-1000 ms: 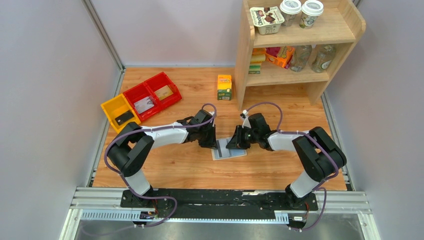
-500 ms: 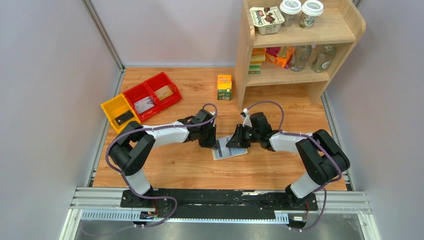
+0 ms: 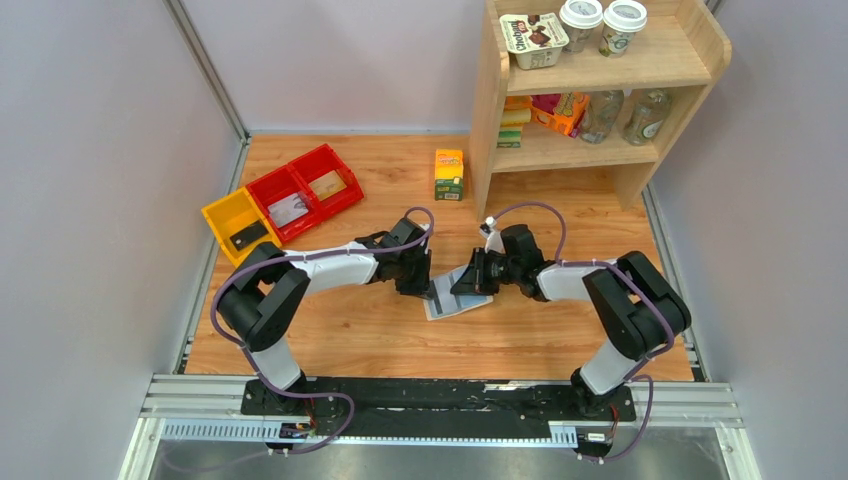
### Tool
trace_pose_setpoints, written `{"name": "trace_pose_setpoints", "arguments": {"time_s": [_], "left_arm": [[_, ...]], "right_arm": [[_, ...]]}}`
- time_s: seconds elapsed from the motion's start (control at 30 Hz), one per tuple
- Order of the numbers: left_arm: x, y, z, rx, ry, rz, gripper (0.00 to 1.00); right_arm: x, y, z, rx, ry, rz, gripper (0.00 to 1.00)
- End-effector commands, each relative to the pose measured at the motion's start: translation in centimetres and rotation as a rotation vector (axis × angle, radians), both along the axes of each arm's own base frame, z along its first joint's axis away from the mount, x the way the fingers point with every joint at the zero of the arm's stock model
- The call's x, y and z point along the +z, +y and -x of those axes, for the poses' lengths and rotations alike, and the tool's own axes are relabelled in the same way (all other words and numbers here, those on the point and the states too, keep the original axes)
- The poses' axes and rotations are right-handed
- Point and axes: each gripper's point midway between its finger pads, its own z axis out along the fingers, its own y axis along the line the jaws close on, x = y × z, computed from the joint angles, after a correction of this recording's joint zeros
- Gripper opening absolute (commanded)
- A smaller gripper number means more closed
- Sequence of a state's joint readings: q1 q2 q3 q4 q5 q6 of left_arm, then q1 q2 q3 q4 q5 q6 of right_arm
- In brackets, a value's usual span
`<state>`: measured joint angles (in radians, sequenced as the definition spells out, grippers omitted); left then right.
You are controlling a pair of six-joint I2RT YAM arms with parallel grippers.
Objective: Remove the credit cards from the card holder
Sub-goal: Remove the credit card from the card holder.
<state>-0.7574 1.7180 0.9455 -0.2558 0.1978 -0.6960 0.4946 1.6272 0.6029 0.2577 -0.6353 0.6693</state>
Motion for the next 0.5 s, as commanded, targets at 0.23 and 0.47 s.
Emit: {"name": "trace_pose_setpoints", "arguments": {"time_s": [0.23, 0.47], "left_arm": [[-2.3, 0.9, 1.0, -0.025, 0.024, -0.081, 0.00], [-2.5, 1.1, 1.2, -0.023, 0.029, -0.085, 0.00]], "right_arm": [[0.8, 1.7, 0.5, 0.086, -0.004, -0.081, 0.00], [0.3, -0.4, 0.1, 0.041, 0.006, -0.055, 0.00]]}}
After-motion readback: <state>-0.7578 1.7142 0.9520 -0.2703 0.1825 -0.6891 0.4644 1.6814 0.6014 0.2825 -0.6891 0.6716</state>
